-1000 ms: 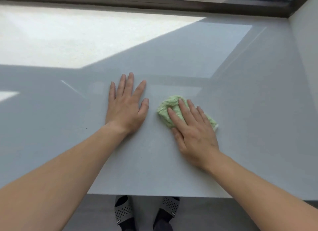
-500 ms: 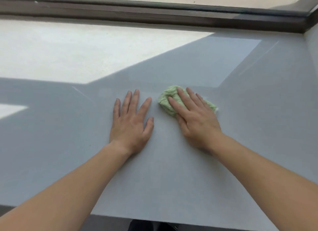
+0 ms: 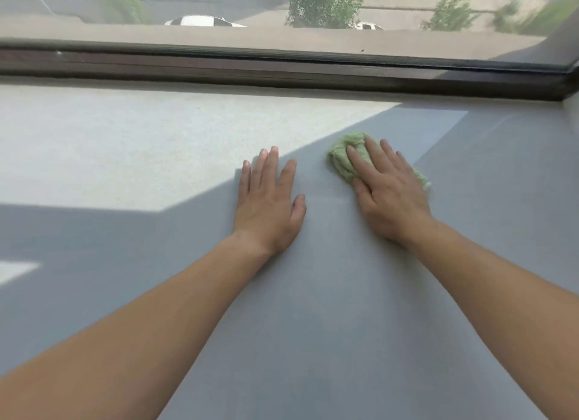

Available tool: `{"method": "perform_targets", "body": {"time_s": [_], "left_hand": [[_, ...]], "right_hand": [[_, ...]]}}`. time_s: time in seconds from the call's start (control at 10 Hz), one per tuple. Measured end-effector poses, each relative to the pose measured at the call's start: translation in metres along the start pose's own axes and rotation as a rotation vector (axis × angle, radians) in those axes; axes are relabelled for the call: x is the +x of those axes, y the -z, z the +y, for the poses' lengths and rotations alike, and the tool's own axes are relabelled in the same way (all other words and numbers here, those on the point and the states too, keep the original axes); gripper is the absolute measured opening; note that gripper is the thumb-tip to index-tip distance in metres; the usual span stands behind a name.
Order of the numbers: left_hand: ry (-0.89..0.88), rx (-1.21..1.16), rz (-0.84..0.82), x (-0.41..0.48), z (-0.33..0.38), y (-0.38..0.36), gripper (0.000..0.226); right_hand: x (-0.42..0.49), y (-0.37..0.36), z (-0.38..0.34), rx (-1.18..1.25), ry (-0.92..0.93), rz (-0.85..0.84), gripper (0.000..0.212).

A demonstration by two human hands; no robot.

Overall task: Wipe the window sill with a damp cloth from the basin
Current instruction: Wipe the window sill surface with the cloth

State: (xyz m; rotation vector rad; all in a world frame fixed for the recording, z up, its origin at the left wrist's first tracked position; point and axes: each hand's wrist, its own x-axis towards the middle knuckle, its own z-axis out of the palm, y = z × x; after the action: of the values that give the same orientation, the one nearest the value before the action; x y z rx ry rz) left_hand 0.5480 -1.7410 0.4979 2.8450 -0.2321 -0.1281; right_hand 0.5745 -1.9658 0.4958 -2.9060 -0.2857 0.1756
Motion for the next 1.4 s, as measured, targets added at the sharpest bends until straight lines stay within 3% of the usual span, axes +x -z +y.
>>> {"method": "perform_targets", "body": {"time_s": [0.1, 0.2, 0.3, 0.4, 0.5, 0.7, 0.9, 1.0, 1.1, 1.2, 1.3, 1.4], "left_hand": [[0.016, 0.088, -0.019, 0.011, 0.000, -0.008, 0.066], [0.025, 0.076, 0.005, 0.010, -0.001, -0.011, 0.068], [0.024, 0.081, 0.020, 0.009, -0.001, -0.011, 0.068], [0.019, 0.077, 0.020, 0.008, -0.001, -0.012, 0.067], [0.023, 0.069, 0.013, 0.008, -0.001, -0.014, 0.066], [0.004, 0.079, 0.022, 0.008, -0.003, -0.013, 0.062], [0.006, 0.098, 0.003, 0.007, -0.005, -0.011, 0.063], [0.009, 0.102, -0.001, 0.007, -0.006, -0.010, 0.063], [0.006, 0.105, -0.002, 0.007, -0.006, -0.010, 0.064], [0.004, 0.098, 0.006, 0.008, -0.007, -0.011, 0.063], [0.007, 0.103, 0.012, 0.008, -0.008, -0.011, 0.062], [-0.001, 0.111, 0.019, 0.008, -0.010, -0.012, 0.063]], "right_hand": [[0.041, 0.006, -0.003, 0.059, -0.290, 0.067, 0.055], [0.043, -0.002, -0.031, 0.046, -0.187, 0.070, 0.054], [0.036, 0.001, -0.028, -0.006, 0.128, -0.026, 0.052], [0.063, 0.008, -0.005, 0.014, 0.029, 0.002, 0.051], [0.086, 0.003, -0.021, 0.043, -0.254, 0.088, 0.053], [0.084, 0.002, -0.029, 0.009, 0.038, 0.007, 0.051], [0.081, 0.022, 0.038, 0.047, -0.241, 0.086, 0.050], [0.074, 0.012, 0.015, 0.086, -0.350, 0.154, 0.050], [0.051, 0.005, 0.010, 0.048, -0.139, 0.100, 0.051], [0.051, 0.016, 0.042, 0.071, -0.153, 0.070, 0.051], [0.057, 0.011, 0.029, 0.118, -0.397, 0.160, 0.051], [0.027, -0.002, -0.006, 0.096, -0.226, 0.146, 0.053]]}}
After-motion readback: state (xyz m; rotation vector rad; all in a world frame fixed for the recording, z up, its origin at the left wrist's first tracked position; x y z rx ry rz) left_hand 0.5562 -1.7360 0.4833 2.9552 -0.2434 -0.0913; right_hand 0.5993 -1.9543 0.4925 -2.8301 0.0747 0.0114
